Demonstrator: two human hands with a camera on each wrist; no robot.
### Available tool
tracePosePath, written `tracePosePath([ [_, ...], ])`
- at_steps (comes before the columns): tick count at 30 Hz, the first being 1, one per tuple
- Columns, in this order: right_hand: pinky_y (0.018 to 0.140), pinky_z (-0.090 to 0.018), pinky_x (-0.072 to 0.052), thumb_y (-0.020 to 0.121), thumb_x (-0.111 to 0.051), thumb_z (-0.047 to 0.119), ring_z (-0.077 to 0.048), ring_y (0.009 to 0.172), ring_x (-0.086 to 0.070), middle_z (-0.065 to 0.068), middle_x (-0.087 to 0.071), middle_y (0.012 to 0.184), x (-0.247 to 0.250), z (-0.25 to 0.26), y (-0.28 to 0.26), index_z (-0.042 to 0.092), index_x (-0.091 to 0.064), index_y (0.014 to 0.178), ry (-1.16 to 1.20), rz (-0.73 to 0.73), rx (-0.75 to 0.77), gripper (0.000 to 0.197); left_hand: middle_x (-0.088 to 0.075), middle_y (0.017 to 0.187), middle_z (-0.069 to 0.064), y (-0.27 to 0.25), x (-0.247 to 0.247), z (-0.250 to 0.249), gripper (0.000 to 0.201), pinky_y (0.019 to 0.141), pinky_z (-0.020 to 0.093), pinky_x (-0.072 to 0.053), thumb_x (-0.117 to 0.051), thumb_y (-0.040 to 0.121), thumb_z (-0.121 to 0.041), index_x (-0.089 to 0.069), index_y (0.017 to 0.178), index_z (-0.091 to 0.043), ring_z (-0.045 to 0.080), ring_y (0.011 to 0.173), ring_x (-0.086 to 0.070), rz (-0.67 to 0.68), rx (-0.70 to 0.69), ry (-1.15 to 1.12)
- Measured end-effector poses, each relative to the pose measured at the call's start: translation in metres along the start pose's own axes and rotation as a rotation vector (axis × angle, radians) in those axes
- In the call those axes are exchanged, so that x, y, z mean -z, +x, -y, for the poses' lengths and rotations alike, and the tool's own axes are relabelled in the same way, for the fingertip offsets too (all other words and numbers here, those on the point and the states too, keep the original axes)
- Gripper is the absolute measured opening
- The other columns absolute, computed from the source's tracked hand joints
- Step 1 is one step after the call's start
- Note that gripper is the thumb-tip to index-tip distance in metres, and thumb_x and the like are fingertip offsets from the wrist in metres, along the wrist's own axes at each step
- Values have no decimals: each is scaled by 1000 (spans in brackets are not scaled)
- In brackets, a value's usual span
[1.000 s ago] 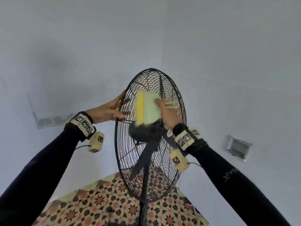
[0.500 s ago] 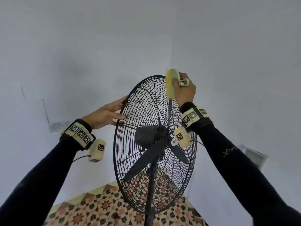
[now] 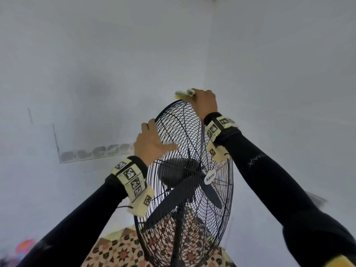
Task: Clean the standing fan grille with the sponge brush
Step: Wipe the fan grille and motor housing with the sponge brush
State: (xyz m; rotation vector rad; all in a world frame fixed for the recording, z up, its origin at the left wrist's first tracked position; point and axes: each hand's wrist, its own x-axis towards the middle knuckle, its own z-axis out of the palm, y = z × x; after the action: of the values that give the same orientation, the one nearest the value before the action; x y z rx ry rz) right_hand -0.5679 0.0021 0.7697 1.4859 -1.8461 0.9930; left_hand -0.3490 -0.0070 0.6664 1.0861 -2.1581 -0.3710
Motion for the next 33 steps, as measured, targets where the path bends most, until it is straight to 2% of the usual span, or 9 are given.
tracePosePath([
  [4, 51, -11, -31, 103, -56, 41, -5, 47, -44, 7, -55, 62, 18, 26, -10, 17, -67, 100, 208, 64, 212, 27, -36, 157, 10, 10, 0, 27, 127, 110, 50, -44, -85, 65, -70, -22, 160, -14, 32, 138, -46, -32, -100, -98],
  [7, 63, -20, -41, 105, -47, 32, -18, 65, -55, -1, -60, 85, 17, 15, 7, 7, -52, 135, 45, 52, 66, 40, -38, 156, 7, 15, 2, 41, 129, 113, 52, -42, -88, 62, -68, -24, 160, -15, 27, 139, -46, -5, -115, -159],
  [11, 75, -39, -54, 100, -50, 9, -34, 91, -67, -16, -69, 103, 5, 18, 9, 7, -45, 139, -147, 149, 20, 39, -41, 155, 4, 20, 12, 58, 131, 111, 55, -44, -82, 54, -74, -27, 159, -18, 28, 135, -49, 19, -110, -250],
  [16, 54, -17, -41, 106, -51, 20, -13, 57, -59, -4, -65, 83, -6, 61, -21, 5, -56, 132, 54, 218, 347, 30, -46, 150, -2, 36, 23, 75, 132, 111, 49, -47, -86, 53, -79, -31, 158, -22, 20, 129, -53, 86, -132, -303],
  [19, 64, -24, -52, 107, -47, 21, -20, 66, -62, -6, -66, 89, 1, 51, -12, 6, -56, 135, 94, 77, 161, 33, -45, 152, -5, 40, 24, 80, 139, 108, 49, -49, -81, 46, -87, -29, 159, -25, 21, 125, -56, 107, -141, -318],
  [22, 71, -31, -48, 106, -44, 14, -33, 85, -68, -16, -71, 100, 9, 23, -1, 11, -56, 136, -122, 41, -42, 32, -44, 153, -3, 36, 25, 77, 140, 109, 50, -48, -81, 45, -86, -29, 159, -25, 21, 127, -55, 103, -156, -325],
  [28, 58, -16, -44, 109, -45, 23, -11, 62, -57, -6, -68, 94, -6, 68, -32, 6, -58, 129, 110, 215, 413, 30, -44, 154, -1, 31, 21, 71, 123, 113, 46, -43, -87, 57, -70, -31, 157, -26, 19, 130, -51, 69, -192, -321],
  [30, 61, -16, -49, 108, -46, 23, -15, 67, -63, -9, -70, 97, -3, 66, -24, 6, -57, 131, 163, 148, 350, 31, -46, 150, -1, 28, 20, 70, 119, 113, 43, -41, -87, 60, -65, -31, 156, -24, 16, 128, -50, 55, -204, -325],
  [33, 76, -37, -58, 104, -48, 11, -31, 84, -70, -15, -73, 100, 2, 41, -6, 10, -54, 136, -56, 9, 9, 32, -49, 145, -2, 24, 20, 73, 115, 112, 46, -44, -86, 59, -67, -35, 153, -24, 16, 126, -51, 35, -207, -329],
])
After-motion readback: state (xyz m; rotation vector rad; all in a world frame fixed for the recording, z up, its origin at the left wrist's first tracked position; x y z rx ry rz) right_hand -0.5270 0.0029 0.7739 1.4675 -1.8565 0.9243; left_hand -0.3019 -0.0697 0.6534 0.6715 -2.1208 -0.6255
